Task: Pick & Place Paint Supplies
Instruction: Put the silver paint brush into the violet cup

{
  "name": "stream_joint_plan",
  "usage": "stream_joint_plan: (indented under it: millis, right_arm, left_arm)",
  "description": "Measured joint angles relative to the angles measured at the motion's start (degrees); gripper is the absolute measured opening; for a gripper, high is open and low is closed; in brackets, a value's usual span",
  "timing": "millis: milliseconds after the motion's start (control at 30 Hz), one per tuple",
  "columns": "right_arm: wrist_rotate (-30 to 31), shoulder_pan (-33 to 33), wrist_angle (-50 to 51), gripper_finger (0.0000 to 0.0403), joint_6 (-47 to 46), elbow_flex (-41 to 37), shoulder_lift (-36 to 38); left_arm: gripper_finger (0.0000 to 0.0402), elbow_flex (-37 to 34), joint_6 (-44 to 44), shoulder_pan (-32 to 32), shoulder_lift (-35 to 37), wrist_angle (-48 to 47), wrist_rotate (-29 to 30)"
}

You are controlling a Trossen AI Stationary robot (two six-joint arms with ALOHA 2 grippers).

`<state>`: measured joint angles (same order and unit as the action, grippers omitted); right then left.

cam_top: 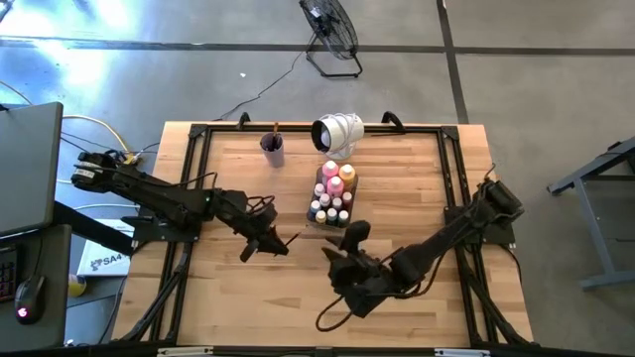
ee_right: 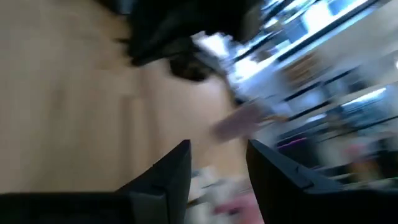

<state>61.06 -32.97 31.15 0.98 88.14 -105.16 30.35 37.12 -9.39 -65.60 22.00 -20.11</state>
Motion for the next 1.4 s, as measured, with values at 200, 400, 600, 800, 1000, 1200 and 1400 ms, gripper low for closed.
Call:
stream_joint_plan:
  millis: [200,400,600,800,1000,1200,1400]
  right_arm:
    - [-13.87,1.75,3.91,0.0146,-13.64,-0.02,0.98]
    - [-17.88,3.3,0.03,0.0146,-14.9,-0.02,0.96]
    - [-19.48,3.8,2.78,0.0145,-15.4,-0.02,1.0]
    - [-19.74,3.37,6.76,0.0115,-12.84,-0.04,2.51]
    - [-21.18,4.34,10.91,0.0087,-10.37,-0.03,6.25]
    - [-27.82,7.1,11.8,0.0075,-11.74,-2.29,8.61]
    - [-42.98,11.72,-21.27,0.0065,-7.17,-19.59,10.01]
  left_arm:
    - [0.0007,0.0,-13.65,0.02,0.0,9.05,4.58]
    - [0.0007,0.0,-22.56,0.02,0.0,9.84,9.96]
    - [0.0007,-0.02,-27.22,0.07,3.12,10.41,8.92]
    - [0.0007,-0.02,-28.04,0.02,8.48,4.53,8.67]
    - [0.0007,-0.04,-28.45,0.02,9.2,2.14,8.71]
    - [0.0007,-0.04,-30.57,0.02,9.2,1.84,10.56]
    - [0.0007,-0.04,-30.91,0.02,9.2,1.81,10.68]
